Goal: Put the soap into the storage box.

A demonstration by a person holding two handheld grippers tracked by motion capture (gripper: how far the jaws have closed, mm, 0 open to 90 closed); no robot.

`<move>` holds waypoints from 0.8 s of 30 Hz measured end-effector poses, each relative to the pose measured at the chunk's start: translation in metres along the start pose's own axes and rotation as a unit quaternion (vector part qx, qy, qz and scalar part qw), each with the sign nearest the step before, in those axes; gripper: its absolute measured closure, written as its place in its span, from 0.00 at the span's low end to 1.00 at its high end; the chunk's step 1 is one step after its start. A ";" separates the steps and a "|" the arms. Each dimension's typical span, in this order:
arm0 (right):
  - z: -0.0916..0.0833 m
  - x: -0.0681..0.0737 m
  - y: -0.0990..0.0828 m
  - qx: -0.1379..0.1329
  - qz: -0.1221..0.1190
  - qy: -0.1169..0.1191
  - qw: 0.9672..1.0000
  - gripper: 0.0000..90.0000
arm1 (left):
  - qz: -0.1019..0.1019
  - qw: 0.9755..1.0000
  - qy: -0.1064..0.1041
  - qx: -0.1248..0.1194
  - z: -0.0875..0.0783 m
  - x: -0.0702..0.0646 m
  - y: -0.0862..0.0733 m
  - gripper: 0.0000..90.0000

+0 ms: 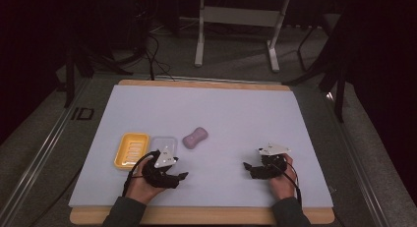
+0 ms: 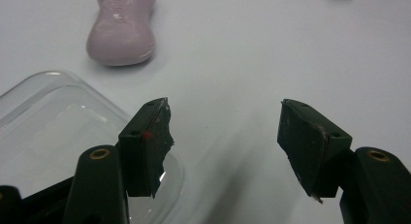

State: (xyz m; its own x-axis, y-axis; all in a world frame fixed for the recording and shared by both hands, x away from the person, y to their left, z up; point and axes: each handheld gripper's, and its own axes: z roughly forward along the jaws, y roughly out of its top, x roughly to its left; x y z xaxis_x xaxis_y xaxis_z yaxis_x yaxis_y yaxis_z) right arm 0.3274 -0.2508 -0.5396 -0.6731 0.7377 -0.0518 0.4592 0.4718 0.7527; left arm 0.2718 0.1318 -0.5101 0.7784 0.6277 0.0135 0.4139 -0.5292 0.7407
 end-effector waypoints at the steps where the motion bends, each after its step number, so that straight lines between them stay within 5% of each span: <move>1: -0.003 -0.003 -0.001 -0.014 0.014 0.002 1.000 0.16 | -0.001 1.000 0.003 0.003 0.000 0.001 -0.001 0.40; 7: -0.005 -0.007 -0.003 -0.028 0.026 0.026 0.999 0.16 | -0.002 1.000 0.006 0.013 0.001 0.002 -0.002 0.40; 24: -0.008 0.000 -0.004 -0.042 -0.002 0.004 0.999 0.17 | 0.019 1.000 0.011 0.020 -0.009 0.009 0.014 0.39</move>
State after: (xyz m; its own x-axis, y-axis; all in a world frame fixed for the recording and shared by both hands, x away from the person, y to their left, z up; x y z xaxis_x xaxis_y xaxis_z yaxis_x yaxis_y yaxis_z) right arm 0.3213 -0.2564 -0.5375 -0.6799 0.7316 -0.0496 0.4063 0.4321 0.8051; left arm 0.2800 0.1351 -0.4933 0.7838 0.6186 0.0552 0.4033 -0.5746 0.7122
